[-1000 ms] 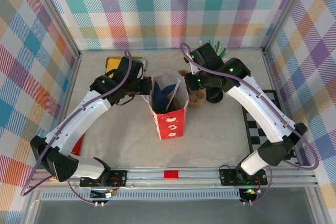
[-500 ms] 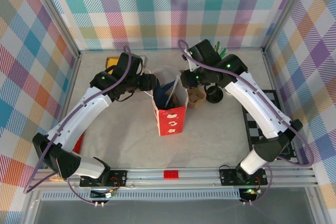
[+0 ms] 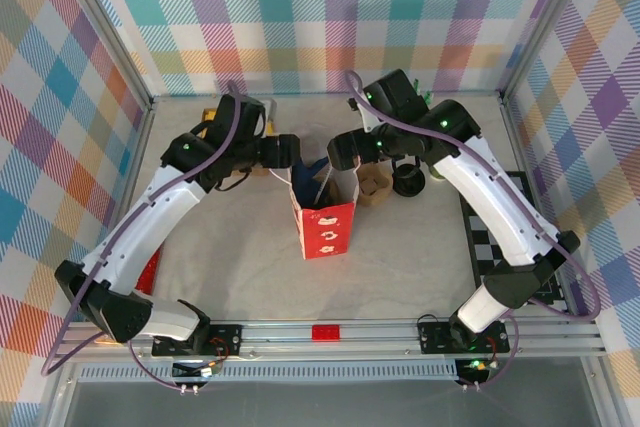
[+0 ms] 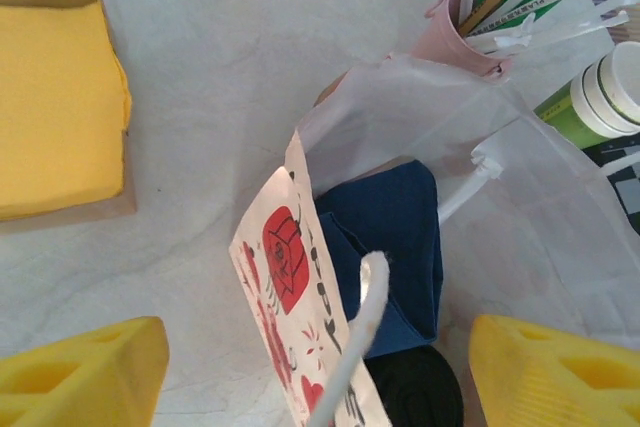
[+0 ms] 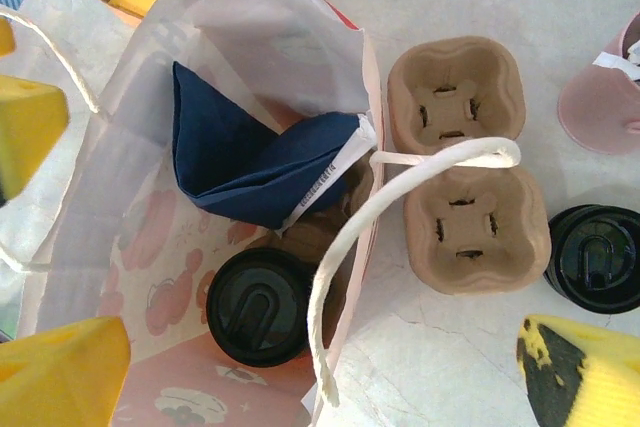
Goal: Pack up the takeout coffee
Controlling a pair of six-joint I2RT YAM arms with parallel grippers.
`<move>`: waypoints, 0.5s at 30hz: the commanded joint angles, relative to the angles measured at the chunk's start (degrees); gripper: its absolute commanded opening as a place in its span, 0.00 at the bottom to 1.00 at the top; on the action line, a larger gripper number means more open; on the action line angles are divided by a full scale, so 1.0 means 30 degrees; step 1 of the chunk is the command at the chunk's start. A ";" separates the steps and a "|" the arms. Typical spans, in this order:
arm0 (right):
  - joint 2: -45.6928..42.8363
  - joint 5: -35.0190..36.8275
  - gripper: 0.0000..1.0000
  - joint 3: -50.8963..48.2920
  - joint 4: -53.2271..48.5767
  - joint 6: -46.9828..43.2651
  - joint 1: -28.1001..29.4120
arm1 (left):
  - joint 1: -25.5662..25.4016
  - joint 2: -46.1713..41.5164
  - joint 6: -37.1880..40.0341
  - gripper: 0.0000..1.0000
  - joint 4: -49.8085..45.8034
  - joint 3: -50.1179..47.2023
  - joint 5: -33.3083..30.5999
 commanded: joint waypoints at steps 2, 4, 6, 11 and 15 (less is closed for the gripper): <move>-0.0840 -0.0048 0.99 0.0811 -0.0730 -0.0074 -0.0097 | 0.0181 -0.1748 0.0525 0.94 -0.0707 0.0756 -0.0622; -0.1136 0.0036 0.99 0.0940 -0.0878 -0.0181 -0.0116 | 0.0171 -0.2406 0.0641 0.95 -0.0625 0.0599 -0.0772; -0.1483 0.0015 0.99 0.1025 -0.1046 -0.0395 -0.0094 | 0.0184 -0.3036 0.0700 0.96 -0.0513 0.0395 -0.1000; -0.2905 0.0832 0.99 0.0518 -0.0880 -0.0644 -0.0093 | 0.0165 -0.5255 0.0672 0.96 0.0891 -0.1236 -0.1295; -0.4439 0.1804 0.99 -0.0593 -0.0015 -0.1005 -0.0109 | 0.0161 -0.7393 0.1121 0.96 0.2438 -0.3051 -0.2529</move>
